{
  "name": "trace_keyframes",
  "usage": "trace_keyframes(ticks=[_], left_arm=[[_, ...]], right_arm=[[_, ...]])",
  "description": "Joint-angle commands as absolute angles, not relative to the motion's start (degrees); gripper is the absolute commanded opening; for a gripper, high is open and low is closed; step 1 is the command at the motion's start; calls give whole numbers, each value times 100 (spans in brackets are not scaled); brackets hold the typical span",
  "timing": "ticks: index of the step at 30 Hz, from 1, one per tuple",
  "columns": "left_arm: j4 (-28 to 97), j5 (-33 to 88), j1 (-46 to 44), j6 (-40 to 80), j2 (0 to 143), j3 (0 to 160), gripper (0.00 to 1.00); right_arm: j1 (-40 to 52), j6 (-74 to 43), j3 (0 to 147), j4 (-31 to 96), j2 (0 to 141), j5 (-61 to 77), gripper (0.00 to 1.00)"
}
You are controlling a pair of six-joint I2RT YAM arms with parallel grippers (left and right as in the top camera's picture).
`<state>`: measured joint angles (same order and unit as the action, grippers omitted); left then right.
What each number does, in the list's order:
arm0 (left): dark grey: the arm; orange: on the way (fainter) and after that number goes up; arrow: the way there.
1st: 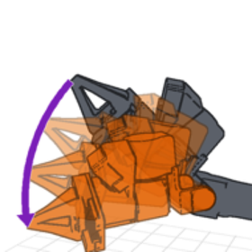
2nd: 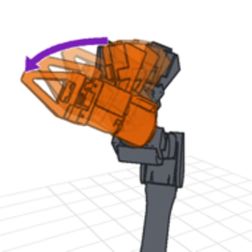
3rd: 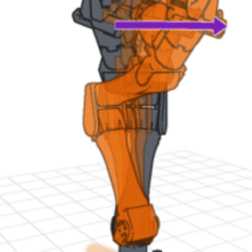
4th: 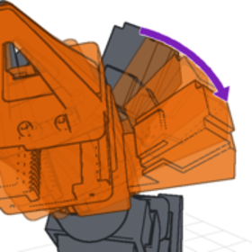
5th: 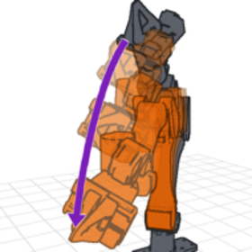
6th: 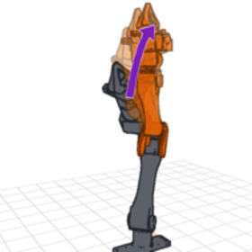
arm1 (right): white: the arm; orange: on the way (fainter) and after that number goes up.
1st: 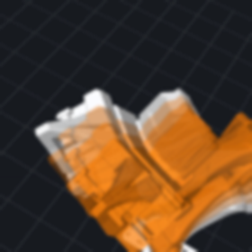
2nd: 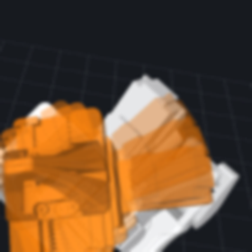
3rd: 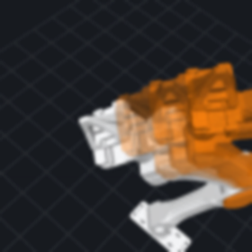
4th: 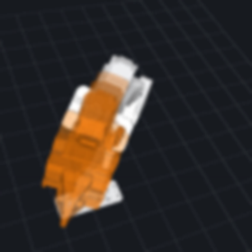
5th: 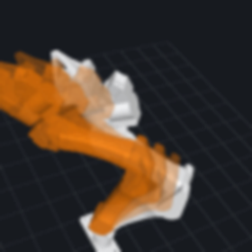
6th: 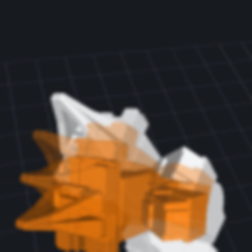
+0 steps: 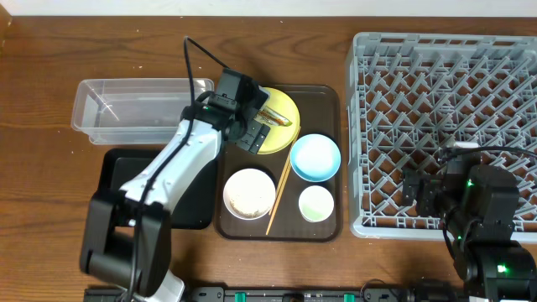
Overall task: Sort waste into correct bins and load items into the dishwasher rack
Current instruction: 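Reach the left gripper to the tissue on the yellow plate, then grasp the tissue and drop it into the clear plastic bin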
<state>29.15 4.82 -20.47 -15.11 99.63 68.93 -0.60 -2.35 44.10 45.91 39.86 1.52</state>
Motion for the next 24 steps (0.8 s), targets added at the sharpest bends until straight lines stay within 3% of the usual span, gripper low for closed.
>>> trace_keyframes(ticks=[1,12,19,24], left_arm=[[2768,248,-2049,-1629,10239,6987,84],[2528,185,-2043,-1627,10868,6960,66],[2532,185,-2045,-1625,10919,6960,33],[2563,185,-2045,-1621,10860,6963,20]], right_arm=[[-34,-292,4525,4611,3977,176,99],[-36,-294,4525,4613,3977,176,99],[-36,-294,4525,4615,3977,176,99],[-36,-292,4525,4615,3977,176,99]])
